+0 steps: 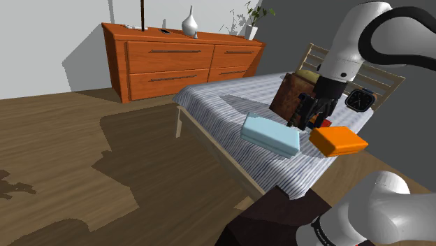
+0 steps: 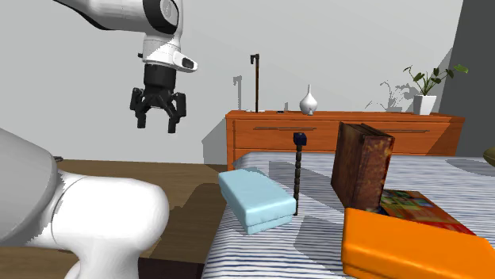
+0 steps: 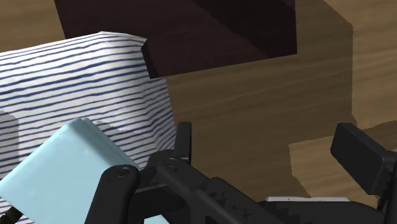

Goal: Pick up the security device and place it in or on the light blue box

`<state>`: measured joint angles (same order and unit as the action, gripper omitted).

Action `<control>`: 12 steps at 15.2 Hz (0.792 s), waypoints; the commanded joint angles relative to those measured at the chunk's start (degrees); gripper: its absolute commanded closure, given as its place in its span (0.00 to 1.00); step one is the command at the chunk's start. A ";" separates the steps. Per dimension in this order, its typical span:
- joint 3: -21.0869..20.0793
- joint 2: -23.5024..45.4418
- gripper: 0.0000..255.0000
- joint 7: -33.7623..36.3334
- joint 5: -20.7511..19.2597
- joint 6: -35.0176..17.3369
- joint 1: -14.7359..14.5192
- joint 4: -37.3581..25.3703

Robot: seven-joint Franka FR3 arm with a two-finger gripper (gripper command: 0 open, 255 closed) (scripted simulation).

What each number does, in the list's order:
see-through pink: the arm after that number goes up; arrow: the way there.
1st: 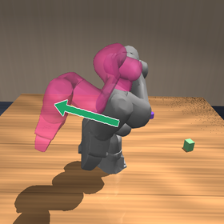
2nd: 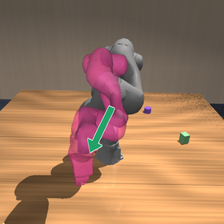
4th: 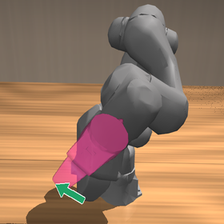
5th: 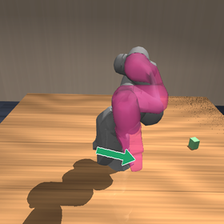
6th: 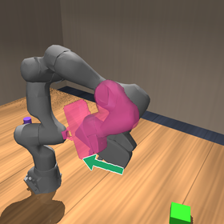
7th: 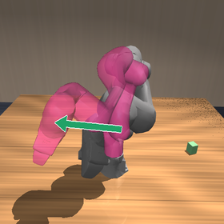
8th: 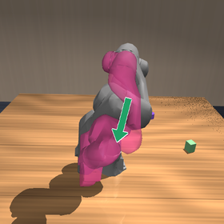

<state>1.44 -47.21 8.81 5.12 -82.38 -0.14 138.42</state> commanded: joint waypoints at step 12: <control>12.69 4.09 0.00 -15.77 -11.89 -13.19 4.12 1.38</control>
<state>13.03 -43.31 -5.53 -5.83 -94.29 3.63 139.59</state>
